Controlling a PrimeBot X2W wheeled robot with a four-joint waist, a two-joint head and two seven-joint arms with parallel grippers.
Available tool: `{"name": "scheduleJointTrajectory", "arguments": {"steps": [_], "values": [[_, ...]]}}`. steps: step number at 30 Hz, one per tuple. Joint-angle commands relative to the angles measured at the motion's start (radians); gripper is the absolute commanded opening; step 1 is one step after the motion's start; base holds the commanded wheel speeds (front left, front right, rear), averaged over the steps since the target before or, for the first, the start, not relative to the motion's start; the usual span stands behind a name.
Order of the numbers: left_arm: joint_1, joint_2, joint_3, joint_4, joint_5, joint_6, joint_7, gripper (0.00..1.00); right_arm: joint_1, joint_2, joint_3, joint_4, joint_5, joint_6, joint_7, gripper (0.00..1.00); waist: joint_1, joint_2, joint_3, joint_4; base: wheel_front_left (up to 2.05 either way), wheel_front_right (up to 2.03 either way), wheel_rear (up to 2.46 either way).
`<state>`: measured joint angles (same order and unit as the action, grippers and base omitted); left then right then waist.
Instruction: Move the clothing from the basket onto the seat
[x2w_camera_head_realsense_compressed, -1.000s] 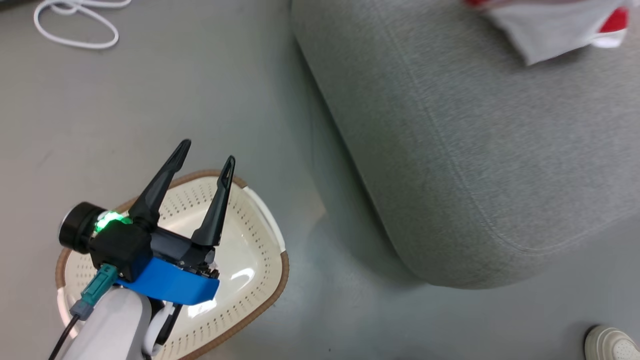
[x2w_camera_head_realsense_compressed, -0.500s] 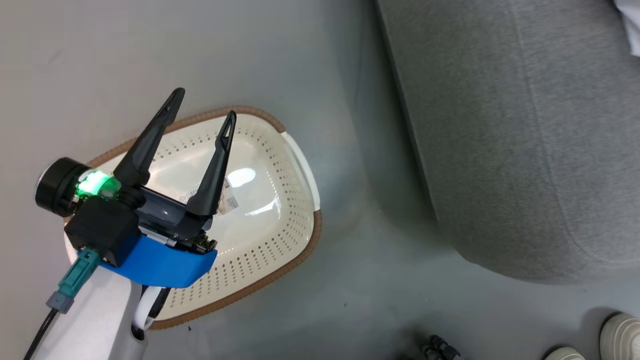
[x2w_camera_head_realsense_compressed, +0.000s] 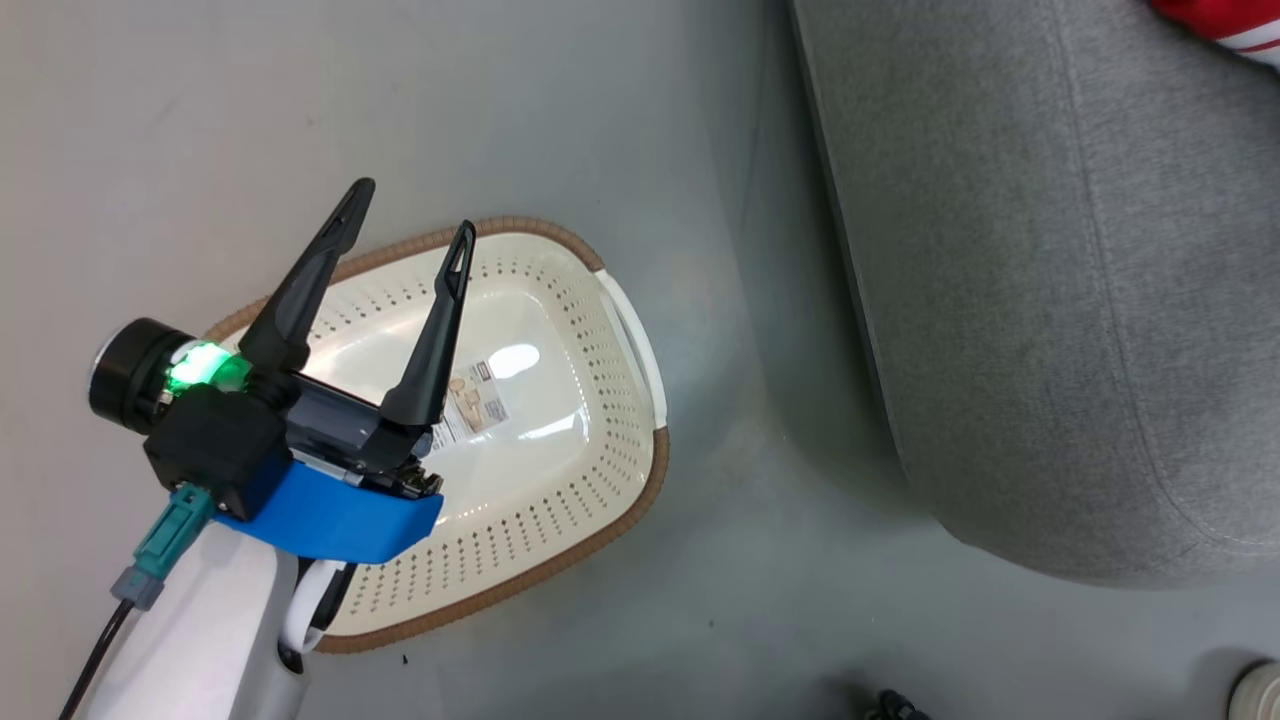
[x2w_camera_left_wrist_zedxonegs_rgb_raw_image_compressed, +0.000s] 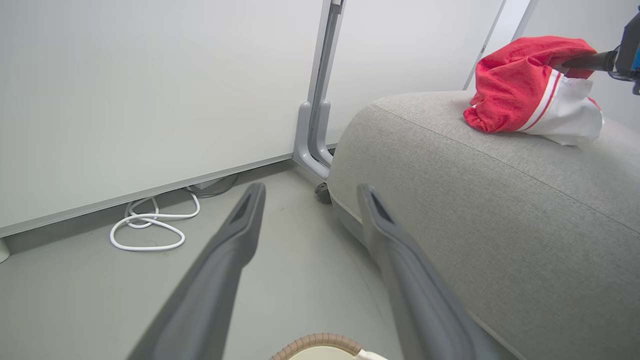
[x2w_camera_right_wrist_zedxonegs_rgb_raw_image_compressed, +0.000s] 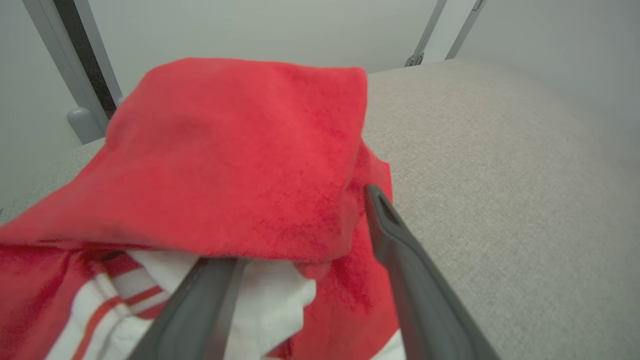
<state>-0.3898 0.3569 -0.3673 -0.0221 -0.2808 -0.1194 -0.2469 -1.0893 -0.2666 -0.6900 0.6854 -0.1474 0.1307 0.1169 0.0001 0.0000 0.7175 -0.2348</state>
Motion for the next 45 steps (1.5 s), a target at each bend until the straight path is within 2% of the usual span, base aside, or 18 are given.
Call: {"name": "scheduleJointTrajectory", "arguments": {"steps": [1, 11, 22, 30, 36, 45], "values": [[-0.006, -0.006, 0.001, 0.011, -0.005, 0.005, -0.005, 1.00, 0.024, 0.004, 0.007, 0.011, 0.004, 0.000, -0.011, 1.00, -0.0001, 0.0000, -0.041, 0.003, 0.00, 0.00, 0.00], [0.079, -0.089, 0.014, 0.130, -0.046, 0.001, -0.019, 1.00, 0.195, 0.091, 0.111, 0.001, 0.052, 0.000, -0.088, 1.00, -0.0001, 0.0000, -0.289, 0.007, 0.00, 0.00, 0.00], [0.223, -0.177, 0.102, 0.214, -0.059, -0.005, -0.020, 1.00, 0.562, 0.170, 0.351, -0.181, 0.151, 0.000, -0.147, 1.00, -0.0001, 0.0000, -0.513, 0.044, 0.00, 0.00, 0.00], [0.295, -0.198, 0.163, 0.244, -0.051, -0.010, -0.020, 1.00, 0.771, 0.210, 0.415, -0.363, 0.220, 0.000, -0.142, 1.00, -0.0001, 0.0000, -0.592, 0.069, 0.00, 0.00, 0.00], [0.341, -0.212, 0.215, 0.275, -0.052, -0.012, -0.020, 1.00, 0.922, 0.216, 0.476, -0.497, 0.247, 0.000, -0.166, 1.00, -0.0001, 0.0000, -0.644, 0.102, 0.00, 0.00, 0.00], [0.366, -0.231, 0.261, 0.323, -0.048, -0.014, -0.020, 1.00, 1.056, 0.216, 0.531, -0.569, 0.314, 0.000, -0.199, 1.00, -0.0001, 0.0000, -0.694, 0.193, 0.00, 0.00, 0.00]]}}
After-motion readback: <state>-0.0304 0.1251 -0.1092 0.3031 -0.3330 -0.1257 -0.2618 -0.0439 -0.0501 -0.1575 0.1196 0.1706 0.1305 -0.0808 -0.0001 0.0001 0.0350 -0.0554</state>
